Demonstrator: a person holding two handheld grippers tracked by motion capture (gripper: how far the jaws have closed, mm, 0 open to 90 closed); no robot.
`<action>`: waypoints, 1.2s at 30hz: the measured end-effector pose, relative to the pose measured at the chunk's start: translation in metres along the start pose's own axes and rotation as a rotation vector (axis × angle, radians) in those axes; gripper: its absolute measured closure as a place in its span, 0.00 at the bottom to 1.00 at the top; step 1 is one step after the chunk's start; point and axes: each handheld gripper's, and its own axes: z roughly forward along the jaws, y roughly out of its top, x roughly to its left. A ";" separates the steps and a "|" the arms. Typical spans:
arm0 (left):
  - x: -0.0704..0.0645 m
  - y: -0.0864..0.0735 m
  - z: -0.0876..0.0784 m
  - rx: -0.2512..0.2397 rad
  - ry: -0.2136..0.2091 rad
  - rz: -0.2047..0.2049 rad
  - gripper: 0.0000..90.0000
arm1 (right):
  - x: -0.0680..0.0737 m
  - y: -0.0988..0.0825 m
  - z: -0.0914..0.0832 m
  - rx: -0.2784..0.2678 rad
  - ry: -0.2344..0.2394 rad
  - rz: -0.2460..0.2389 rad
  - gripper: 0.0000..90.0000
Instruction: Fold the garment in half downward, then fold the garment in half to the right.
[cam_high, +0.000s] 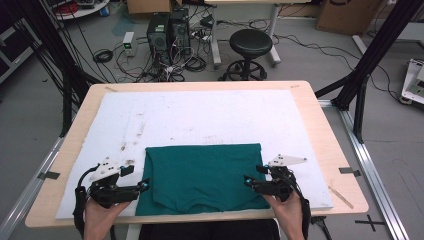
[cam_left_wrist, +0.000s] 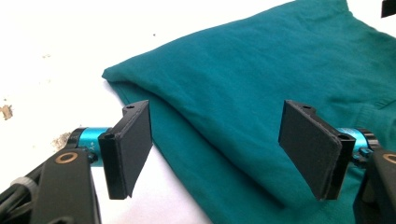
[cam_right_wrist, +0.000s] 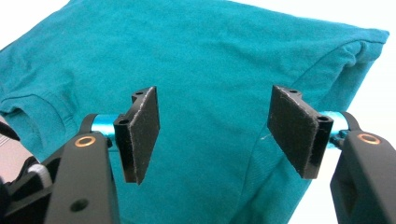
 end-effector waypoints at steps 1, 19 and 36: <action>-0.002 0.000 -0.001 -0.007 0.002 0.005 0.29 | 0.000 0.000 0.000 0.001 -0.001 -0.001 0.39; -0.032 -0.017 0.002 0.023 0.087 0.022 0.30 | 0.003 0.001 -0.005 -0.022 0.004 0.004 0.39; -0.049 -0.041 0.024 0.122 0.223 -0.005 0.30 | 0.016 0.015 0.004 -0.014 0.019 -0.024 0.39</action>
